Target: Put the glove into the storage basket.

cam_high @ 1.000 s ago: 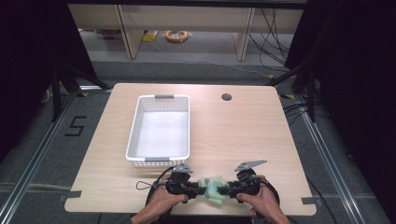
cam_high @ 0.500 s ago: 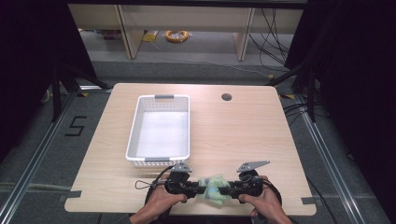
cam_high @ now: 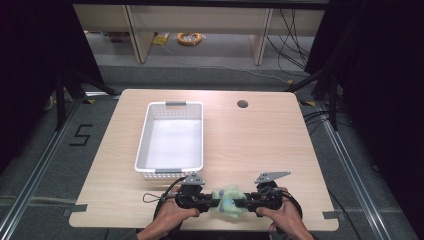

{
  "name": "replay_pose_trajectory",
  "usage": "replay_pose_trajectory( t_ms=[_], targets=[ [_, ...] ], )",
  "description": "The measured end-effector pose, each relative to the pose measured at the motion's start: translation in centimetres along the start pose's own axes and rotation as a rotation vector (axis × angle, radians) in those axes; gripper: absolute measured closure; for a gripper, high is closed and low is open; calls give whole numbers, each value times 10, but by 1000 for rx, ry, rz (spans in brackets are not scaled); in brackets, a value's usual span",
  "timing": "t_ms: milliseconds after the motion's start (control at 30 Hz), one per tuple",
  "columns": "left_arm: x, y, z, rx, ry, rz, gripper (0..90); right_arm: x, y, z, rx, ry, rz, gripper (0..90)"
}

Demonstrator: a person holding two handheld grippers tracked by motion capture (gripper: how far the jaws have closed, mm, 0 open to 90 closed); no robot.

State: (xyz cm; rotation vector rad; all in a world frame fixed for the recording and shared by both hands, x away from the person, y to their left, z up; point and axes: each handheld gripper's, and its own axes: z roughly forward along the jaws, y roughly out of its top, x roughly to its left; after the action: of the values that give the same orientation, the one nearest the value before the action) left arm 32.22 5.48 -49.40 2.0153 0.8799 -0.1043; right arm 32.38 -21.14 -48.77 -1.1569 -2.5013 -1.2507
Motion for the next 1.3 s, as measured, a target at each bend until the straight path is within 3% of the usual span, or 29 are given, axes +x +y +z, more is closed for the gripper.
replay_pose_trajectory(
  t_ms=[67,167,233,267,400,433,467,500,567,633,700,767,933,1033,1300],
  targets=[
    [1,1,-3,-7,1,0,730,-1,2,-1,-2,-10,-17,663],
    [0,3,-9,-24,2,-5,730,4,6,-3,-5,1,1,663],
    [-2,6,-14,-37,11,3,730,5,10,-5,-20,-8,-25,663],
    [-3,7,-16,-40,9,10,730,9,11,-7,-13,5,2,663],
    [-2,12,-27,-61,2,14,731,12,22,-9,-38,7,-47,663],
    [-2,13,-30,-68,17,10,730,14,24,-10,-30,16,-25,663],
    [-2,14,-33,-70,16,7,730,13,27,-9,-35,20,-54,663],
    [-1,16,-36,-66,11,6,730,17,30,-10,-25,8,-24,664],
    [0,20,-42,-72,18,2,730,17,38,-9,-31,26,-56,663],
    [0,26,-50,-78,23,1,730,20,44,-11,-30,24,-48,664],
    [0,33,-58,-80,26,16,730,23,56,-14,-37,51,-46,664],
    [1,40,-65,-85,38,21,730,25,65,-16,-38,37,-60,663],
    [11,57,-86,-115,70,14,730,28,97,-15,-41,43,-65,664],
    [21,67,-100,-121,87,17,730,29,120,-11,-45,56,-103,664],
    [56,80,-125,-141,133,-51,736,34,174,11,-8,66,-121,664]
  ],
)
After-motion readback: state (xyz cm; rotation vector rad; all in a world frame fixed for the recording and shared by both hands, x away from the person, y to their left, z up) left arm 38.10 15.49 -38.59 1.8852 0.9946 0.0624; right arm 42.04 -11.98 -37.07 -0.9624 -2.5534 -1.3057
